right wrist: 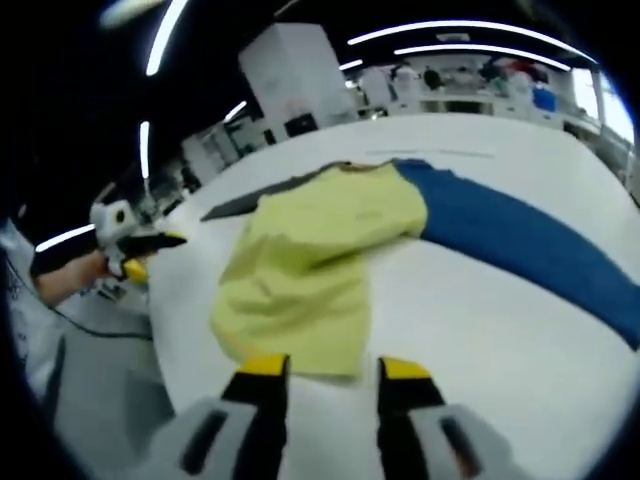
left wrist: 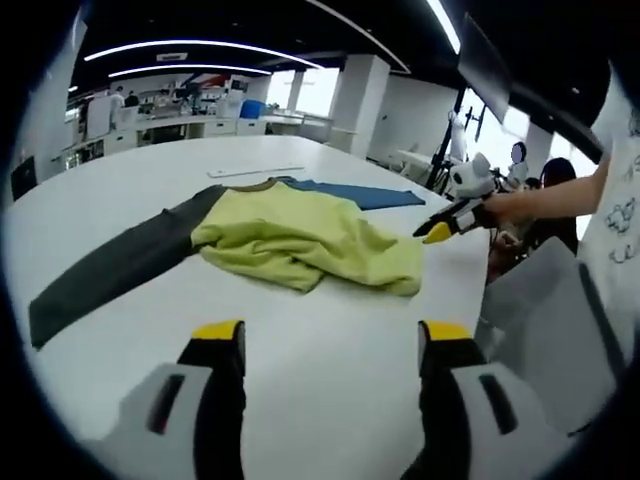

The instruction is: Fold the garment on the visible template until the final outline fits inside the template.

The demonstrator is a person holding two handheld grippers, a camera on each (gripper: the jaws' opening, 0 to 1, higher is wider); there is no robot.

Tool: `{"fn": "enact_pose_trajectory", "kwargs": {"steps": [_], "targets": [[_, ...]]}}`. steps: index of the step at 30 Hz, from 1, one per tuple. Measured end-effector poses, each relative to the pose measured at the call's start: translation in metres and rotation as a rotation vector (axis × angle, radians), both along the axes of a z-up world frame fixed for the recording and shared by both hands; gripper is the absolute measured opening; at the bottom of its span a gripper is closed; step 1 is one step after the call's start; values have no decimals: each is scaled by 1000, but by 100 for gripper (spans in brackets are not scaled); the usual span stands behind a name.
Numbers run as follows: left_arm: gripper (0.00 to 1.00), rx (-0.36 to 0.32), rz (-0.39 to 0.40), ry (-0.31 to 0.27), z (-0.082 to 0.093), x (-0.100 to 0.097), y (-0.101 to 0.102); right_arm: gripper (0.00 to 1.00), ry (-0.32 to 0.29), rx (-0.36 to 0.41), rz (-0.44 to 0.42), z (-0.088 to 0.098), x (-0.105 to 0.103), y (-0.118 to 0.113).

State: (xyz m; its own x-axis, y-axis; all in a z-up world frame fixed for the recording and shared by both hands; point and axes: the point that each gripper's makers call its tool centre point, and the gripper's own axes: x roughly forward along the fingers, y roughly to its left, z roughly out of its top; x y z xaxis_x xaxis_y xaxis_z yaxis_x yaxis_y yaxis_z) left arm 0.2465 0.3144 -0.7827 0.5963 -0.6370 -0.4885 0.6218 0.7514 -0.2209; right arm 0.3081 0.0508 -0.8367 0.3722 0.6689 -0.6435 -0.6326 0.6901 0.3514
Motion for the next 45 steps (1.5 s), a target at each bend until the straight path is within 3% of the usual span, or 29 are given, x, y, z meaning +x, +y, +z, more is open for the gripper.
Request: {"fn": "enact_pose_trajectory", "kwargs": {"steps": [8, 15, 21, 25, 30, 35, 39, 45], "targets": [[54, 46, -6, 24, -10, 14, -17, 14, 21, 11, -16, -5, -1, 2], [42, 140, -29, -14, -12, 35, -27, 1, 15, 21, -36, -5, 2, -1], [33, 229, -24, -27, -21, 56, -21, 0, 15, 50, -58, -2, 1, 1], [29, 338, -68, -86, -24, 64, -22, 0, 22, 65, -69, -1, 1, 0], [28, 412, -107, -108, -32, 69, -24, 0, 27, 65, -69, -3, 1, 0], [24, 540, -200, -166, -37, 75, -29, 0, 34, 66, -70, -4, 1, 0], [14, 552, -221, -153, -46, 75, -35, 0, 40, 72, -76, -4, 1, 0], [12, 624, -248, -178, -54, 77, -35, 0, 45, 70, -73, -6, 0, 0]]}}
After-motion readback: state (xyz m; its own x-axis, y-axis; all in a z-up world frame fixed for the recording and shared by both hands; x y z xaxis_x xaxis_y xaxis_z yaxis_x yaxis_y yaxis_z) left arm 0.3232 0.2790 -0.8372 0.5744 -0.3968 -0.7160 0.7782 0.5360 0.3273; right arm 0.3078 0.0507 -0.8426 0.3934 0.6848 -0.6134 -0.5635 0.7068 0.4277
